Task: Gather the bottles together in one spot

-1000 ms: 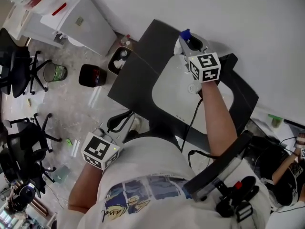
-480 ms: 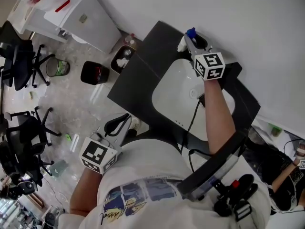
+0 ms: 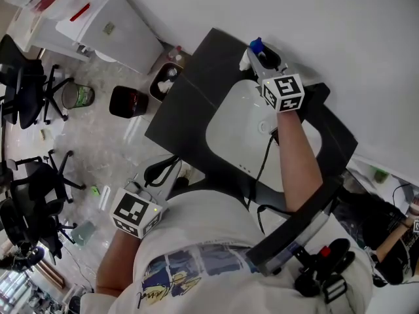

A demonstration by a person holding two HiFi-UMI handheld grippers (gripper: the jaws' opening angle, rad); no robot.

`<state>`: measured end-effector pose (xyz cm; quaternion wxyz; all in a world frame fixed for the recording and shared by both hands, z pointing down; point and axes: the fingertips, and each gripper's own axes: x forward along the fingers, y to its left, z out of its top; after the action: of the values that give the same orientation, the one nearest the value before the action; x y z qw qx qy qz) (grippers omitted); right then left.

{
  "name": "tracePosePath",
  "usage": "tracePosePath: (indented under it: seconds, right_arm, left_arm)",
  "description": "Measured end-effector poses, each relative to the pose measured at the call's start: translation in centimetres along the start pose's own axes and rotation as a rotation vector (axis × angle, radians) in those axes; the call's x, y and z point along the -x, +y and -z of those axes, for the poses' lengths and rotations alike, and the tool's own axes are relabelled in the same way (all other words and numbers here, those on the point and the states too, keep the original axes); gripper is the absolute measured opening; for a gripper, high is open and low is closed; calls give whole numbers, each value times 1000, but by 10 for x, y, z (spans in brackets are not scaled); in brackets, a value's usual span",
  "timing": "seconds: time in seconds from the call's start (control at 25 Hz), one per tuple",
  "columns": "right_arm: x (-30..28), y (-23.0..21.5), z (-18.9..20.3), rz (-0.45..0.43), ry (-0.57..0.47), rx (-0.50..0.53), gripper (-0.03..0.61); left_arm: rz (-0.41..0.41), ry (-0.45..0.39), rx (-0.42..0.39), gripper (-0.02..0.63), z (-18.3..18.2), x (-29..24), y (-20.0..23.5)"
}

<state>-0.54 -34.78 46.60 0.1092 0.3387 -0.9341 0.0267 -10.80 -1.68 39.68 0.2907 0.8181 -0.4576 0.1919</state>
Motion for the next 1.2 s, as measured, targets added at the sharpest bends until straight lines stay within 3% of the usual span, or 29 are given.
tracePosePath:
  seconds: [0.24, 0.4, 0.72, 0.96, 1.2]
  right_arm:
    - [0, -5, 1, 13, 9, -12, 180]
    - [-1, -2, 4, 3, 33, -17, 279]
    - [10, 8, 0, 55, 44, 5, 284]
    - [41, 24, -17, 120, 27, 22, 284]
    - [88, 67, -29, 138, 6, 57, 275]
  left_arm:
    - [6, -1, -3, 26, 0, 1, 2]
    - [15, 2, -6, 26, -1, 1, 4]
    - [45, 1, -17, 26, 0, 3, 3]
    - [117, 2, -60, 26, 0, 4, -5]
    - [206, 7, -93, 26, -1, 5, -21]
